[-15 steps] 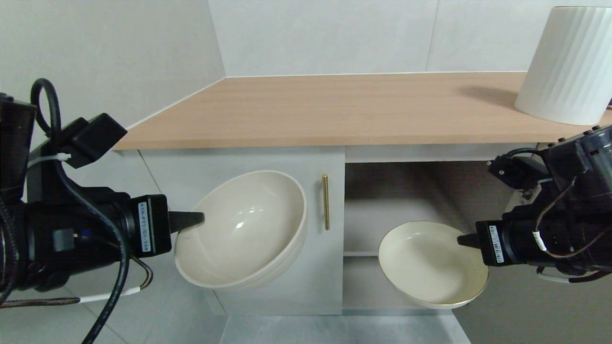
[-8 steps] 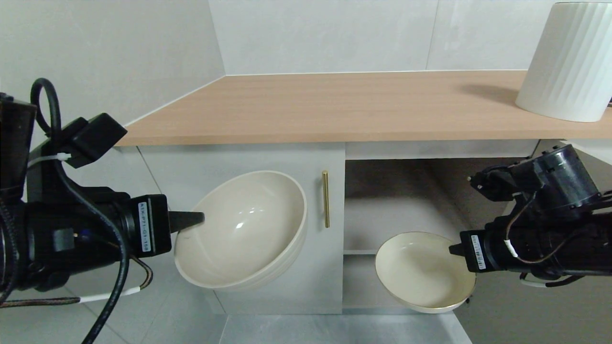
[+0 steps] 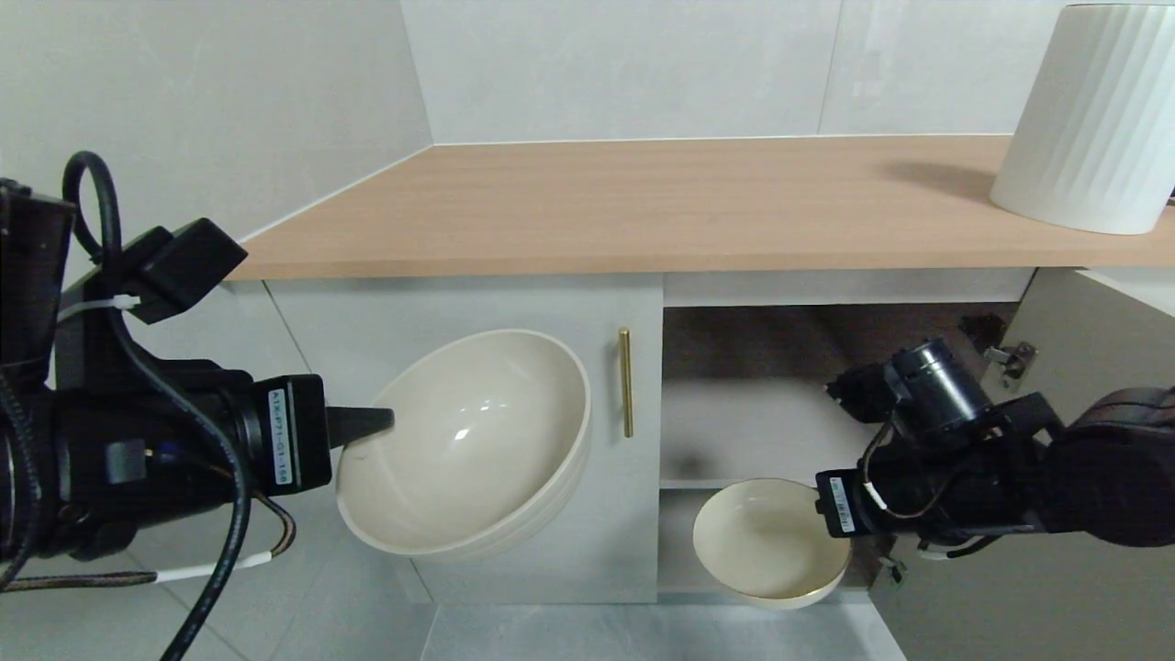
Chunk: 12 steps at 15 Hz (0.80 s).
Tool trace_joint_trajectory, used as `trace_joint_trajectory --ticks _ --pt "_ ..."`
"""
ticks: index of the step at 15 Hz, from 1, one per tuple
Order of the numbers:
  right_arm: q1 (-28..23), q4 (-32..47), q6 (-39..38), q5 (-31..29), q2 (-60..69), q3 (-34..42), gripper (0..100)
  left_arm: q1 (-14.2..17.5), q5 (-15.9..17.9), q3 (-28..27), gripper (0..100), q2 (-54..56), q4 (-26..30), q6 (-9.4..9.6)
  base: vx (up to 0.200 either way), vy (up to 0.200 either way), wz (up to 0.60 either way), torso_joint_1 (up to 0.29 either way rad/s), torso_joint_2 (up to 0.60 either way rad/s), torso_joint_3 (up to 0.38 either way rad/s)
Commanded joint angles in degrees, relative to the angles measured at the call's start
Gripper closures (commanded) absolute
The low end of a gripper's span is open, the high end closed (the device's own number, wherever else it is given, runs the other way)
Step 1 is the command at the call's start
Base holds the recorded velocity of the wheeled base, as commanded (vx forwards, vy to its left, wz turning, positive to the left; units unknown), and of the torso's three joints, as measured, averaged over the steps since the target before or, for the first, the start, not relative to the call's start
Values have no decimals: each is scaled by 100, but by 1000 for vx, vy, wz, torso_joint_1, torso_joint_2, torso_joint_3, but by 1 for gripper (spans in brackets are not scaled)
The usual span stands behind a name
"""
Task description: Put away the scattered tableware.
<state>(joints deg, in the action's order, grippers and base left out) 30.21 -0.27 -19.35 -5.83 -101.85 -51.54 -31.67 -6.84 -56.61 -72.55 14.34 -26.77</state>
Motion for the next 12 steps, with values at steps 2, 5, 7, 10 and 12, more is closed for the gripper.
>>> trace_joint_trajectory --ticks 2,5,7,10,12 --pt "-182 -975 -535 -24 -1267 39 100 -6 -2 1 100 -14 -1 -4 0 0 0 0 0 0" --pt "-560 -2039 -693 -305 -1970 -5 100 3 -2 1 100 -23 -1 -4 0 0 0 0 0 0" --pt "-727 -2575 -772 -569 -2278 -14 100 -6 -2 1 100 -40 -1 -4 0 0 0 0 0 0" --pt "-964 -3111 -772 -920 -2691 -163 100 -6 -2 1 100 -49 -1 -4 0 0 0 0 0 0" --pt "-1096 -3146 -790 -1096 -2893 -383 100 -6 -2 10 100 -49 -1 -4 0 0 0 0 0 0"
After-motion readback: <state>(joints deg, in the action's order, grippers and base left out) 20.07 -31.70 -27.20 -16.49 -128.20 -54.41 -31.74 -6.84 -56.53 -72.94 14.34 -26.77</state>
